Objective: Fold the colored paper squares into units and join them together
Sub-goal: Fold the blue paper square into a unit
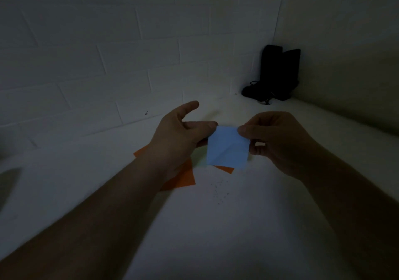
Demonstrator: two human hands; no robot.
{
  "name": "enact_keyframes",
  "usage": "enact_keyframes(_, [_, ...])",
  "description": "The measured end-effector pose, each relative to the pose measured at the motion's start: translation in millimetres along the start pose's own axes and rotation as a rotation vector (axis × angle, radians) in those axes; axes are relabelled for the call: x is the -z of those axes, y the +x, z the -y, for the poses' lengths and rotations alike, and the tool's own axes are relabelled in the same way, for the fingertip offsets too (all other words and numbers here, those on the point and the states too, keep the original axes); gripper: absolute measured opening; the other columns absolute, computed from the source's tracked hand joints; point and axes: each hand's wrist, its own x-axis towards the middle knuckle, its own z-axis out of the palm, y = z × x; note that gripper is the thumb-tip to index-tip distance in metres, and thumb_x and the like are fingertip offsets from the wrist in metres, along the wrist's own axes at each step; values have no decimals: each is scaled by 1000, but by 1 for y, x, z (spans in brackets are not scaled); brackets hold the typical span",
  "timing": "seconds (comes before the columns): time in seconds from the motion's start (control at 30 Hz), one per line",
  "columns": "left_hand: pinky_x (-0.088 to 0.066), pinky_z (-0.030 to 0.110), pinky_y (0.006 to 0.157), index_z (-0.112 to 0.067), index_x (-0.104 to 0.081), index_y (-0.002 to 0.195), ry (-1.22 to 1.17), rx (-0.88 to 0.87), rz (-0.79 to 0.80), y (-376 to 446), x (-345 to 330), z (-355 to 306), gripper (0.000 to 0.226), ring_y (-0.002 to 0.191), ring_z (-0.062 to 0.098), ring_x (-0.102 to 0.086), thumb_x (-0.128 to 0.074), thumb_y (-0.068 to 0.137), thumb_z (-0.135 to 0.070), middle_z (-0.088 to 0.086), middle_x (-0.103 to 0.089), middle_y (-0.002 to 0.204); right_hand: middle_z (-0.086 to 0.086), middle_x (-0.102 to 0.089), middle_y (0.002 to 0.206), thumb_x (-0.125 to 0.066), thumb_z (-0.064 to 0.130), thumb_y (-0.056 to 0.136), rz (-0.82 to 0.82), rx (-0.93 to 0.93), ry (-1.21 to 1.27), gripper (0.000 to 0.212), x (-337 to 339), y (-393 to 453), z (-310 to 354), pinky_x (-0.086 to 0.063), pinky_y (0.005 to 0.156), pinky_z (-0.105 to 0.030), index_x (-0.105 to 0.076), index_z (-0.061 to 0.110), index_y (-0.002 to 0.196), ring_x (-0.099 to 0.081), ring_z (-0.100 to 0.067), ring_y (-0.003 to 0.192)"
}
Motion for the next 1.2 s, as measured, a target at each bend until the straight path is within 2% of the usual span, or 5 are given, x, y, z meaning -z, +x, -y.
enact_keyframes(0.37, [-60, 34, 92, -24, -37, 155, 98, -48, 21, -1, 0, 5, 73, 100, 15, -76, -74, 93, -14, 3, -80, 103, -5, -70, 76, -69, 7, 90, 32, 6, -23, 16, -6, 2, -5, -59, 67, -32, -65, 11, 74, -70, -19, 77])
enact_keyframes(0.53, [-64, 34, 79, -16, -63, 133, 85, 26, 73, -4, -2, 4, 40, 90, 22, -78, -73, 94, -14, 10, -80, 95, -9, -70, 83, -73, 9, 88, 25, 0, 48, 7, -5, 1, -5, -60, 74, -38, -69, 13, 84, -68, -26, 81])
enact_keyframes(0.83, [-65, 33, 73, -5, -71, 117, 81, -25, 12, 2, 5, 8, 22, 85, 24, -78, -68, 96, -6, 12, -79, 97, 11, -70, 78, -85, 16, 75, 93, 429, -535, 34, 0, -4, -7, -60, 69, -24, -71, 42, 90, -70, -5, 79])
enact_keyframes(1.03, [-64, 41, 84, -8, -69, 123, -28, 37, 67, 2, 5, 5, 27, 98, 31, -76, -67, 97, -9, 13, -79, 104, 22, -65, 84, -81, 0, 77, 42, 545, -534, 38, 0, -1, -11, -52, 70, -8, -71, 35, 90, -66, 5, 82])
enact_keyframes(1.2, [-62, 28, 70, -7, -70, 121, -92, 69, 99, 1, 4, 3, 23, 86, 22, -77, -65, 98, -8, 10, -80, 100, 17, -68, 91, -78, 6, 81, -10, 585, -469, 35, -2, -1, -10, -52, 73, -11, -68, 39, 85, -66, 1, 88])
